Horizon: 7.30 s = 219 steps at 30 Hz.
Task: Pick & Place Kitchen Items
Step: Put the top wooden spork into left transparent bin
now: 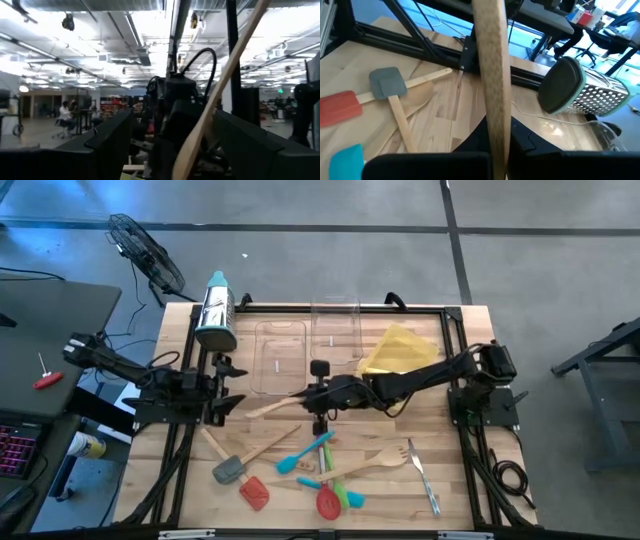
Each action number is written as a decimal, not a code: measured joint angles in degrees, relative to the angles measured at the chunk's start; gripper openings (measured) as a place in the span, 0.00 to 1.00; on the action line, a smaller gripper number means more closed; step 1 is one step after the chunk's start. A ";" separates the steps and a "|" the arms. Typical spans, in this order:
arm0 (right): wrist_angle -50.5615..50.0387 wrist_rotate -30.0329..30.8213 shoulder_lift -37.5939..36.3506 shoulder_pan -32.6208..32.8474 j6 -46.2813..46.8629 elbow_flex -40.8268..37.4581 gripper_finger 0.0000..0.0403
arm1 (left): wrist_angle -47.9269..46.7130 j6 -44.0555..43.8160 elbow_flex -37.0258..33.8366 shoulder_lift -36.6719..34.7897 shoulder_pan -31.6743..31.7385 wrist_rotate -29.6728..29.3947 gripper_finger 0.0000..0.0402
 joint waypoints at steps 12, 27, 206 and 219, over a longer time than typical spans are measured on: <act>0.00 -1.96 0.37 -2.40 0.05 0.00 0.01 | -1.03 -1.29 8.34 10.70 0.00 0.56 0.69; -0.20 -3.44 0.37 -2.89 0.97 0.00 0.01 | -5.31 5.30 16.27 20.34 0.00 -0.66 0.69; -15.35 17.85 -4.57 3.18 -2.17 0.02 0.44 | -88.49 -20.93 58.13 16.51 11.65 -14.41 0.05; -12.05 15.05 -4.57 3.91 -1.85 0.02 0.44 | -87.67 -16.19 58.68 25.53 40.95 25.40 0.05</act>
